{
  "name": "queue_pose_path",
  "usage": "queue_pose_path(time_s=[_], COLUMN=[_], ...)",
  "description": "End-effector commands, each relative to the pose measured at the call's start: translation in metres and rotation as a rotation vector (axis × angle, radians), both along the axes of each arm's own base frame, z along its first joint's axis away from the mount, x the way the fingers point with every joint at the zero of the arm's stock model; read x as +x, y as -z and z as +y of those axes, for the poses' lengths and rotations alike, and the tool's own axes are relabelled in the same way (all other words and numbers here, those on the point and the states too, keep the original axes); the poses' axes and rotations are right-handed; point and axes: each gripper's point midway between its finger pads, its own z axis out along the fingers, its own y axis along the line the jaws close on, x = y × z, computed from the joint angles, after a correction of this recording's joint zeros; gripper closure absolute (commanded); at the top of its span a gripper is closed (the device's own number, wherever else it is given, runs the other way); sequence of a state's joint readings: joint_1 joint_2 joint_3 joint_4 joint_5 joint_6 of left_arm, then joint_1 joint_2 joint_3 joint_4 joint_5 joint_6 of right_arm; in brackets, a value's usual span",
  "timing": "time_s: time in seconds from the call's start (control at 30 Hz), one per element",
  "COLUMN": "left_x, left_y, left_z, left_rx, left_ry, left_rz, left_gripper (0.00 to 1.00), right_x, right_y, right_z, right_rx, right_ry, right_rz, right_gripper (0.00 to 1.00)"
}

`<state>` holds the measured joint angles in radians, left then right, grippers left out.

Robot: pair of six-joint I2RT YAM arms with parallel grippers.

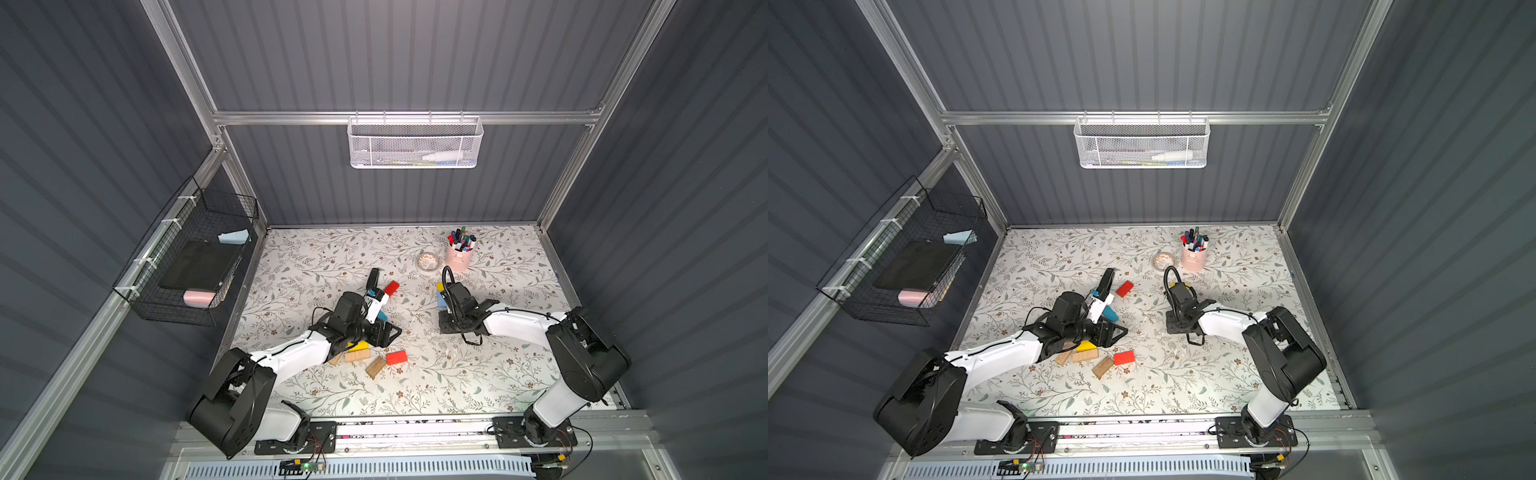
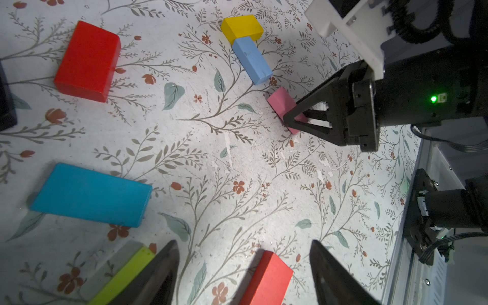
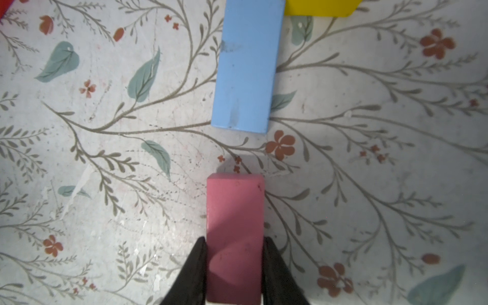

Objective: Assemble the letter c with building blocks
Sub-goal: Assemble the building block at the center of the board.

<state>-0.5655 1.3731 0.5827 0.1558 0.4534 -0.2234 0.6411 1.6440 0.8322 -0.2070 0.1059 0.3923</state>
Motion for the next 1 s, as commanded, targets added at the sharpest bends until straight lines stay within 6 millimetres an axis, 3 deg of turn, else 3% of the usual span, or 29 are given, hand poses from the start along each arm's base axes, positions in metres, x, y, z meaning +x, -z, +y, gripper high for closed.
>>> queue_pose_path(time_s=[0.0, 0.53, 0.97], left_x=[0.0009, 0.001, 0.001], left_y=[-0.0065, -0.0064, -0.0075], left_z=[0.0003, 0.0008, 0.0014], left_rx=[0.006, 0.008, 0.008], left_ry=[0.009, 0.006, 0.004], left_rz=[-0.032, -0.032, -0.036], left_gripper=[0.24, 0.24, 0.24], right_x=[0.0053, 0.0081, 0.0091], right_y=[-0.0026, -0.0032, -0.0032], right_z=[0.001, 0.0012, 0.0022], right_rx=[-0.015, -0.025, -0.027], right_ry=[-0.002, -0.003, -0.005], right_rz=[-0.003, -0.002, -0.003], right_gripper=[0.71, 0.63, 0.66])
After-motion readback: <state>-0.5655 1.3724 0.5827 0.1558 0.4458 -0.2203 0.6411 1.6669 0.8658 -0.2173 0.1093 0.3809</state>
